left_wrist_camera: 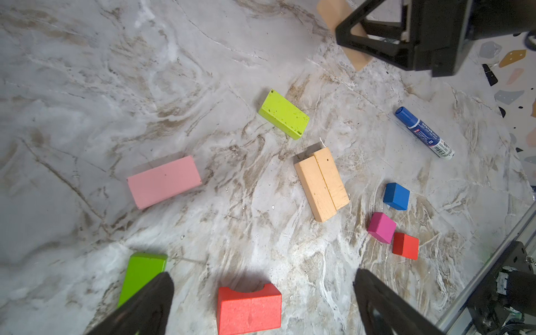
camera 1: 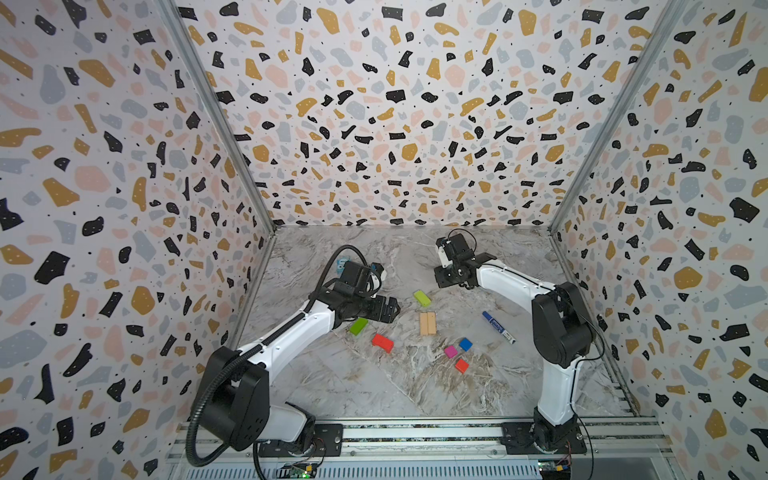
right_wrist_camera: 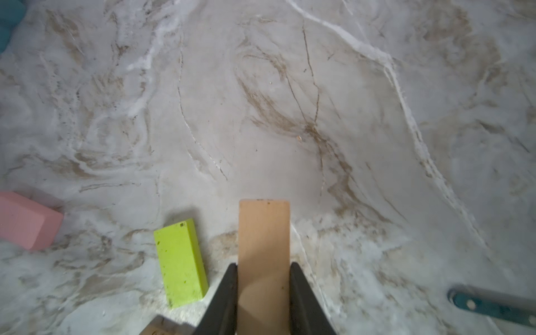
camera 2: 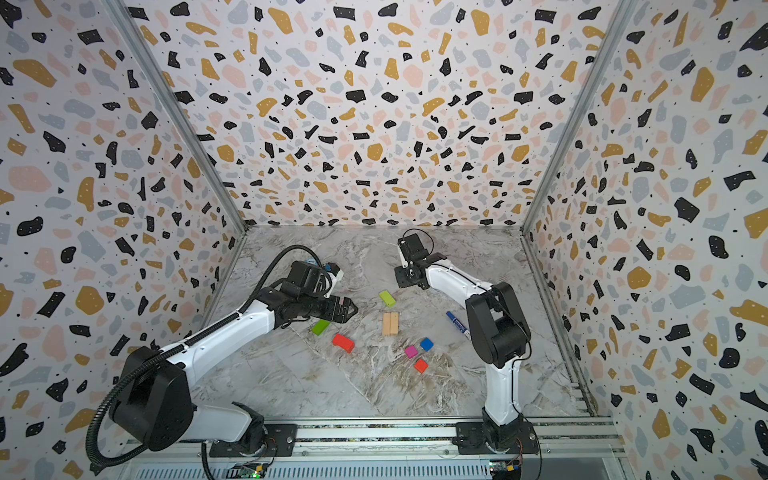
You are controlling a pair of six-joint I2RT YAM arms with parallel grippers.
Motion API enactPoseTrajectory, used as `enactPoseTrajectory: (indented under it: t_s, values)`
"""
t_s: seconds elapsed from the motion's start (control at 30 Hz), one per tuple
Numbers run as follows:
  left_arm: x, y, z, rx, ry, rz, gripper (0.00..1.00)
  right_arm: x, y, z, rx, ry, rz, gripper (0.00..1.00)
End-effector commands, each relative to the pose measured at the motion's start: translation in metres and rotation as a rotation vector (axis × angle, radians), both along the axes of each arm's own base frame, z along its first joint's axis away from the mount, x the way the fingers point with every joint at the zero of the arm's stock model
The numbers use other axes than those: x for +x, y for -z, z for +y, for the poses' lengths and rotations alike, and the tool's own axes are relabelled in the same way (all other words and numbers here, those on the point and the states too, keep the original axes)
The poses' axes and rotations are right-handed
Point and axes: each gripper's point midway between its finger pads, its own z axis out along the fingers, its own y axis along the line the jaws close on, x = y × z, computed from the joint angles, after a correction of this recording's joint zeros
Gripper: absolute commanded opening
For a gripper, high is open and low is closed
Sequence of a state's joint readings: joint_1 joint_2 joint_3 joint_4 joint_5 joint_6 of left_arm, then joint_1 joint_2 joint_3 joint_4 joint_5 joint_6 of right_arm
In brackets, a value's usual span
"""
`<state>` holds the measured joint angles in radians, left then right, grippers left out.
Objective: Build the wood block tower
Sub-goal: 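Lift and carry the wood block with the right gripper toward the upright pair, then lower the held wood block upright beside the pair with the right gripper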
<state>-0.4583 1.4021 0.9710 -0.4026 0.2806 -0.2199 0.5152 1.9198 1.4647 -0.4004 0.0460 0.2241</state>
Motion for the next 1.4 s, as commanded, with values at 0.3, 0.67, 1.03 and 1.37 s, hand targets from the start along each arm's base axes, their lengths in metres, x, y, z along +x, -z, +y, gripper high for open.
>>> enactPoseTrajectory:
  t_s: [0.3,0.67,1.03,1.37]
  values:
    - [0.001,0.003,-0.001,-0.011,0.007,0.003,0.98,-0.075,-0.003,-0.035,0.006,0.173,0.14,0.19]
    - [0.0,0.003,-0.003,-0.025,0.014,0.008,0.98,-0.118,0.007,-0.023,0.027,0.218,0.162,0.19]
    - [-0.001,0.002,-0.005,-0.042,0.02,0.009,1.0,-0.134,0.02,-0.006,0.079,0.218,0.147,0.19]
    - [-0.001,0.004,-0.007,-0.048,0.025,0.018,1.0,-0.132,0.039,-0.004,0.064,0.227,0.134,0.18]
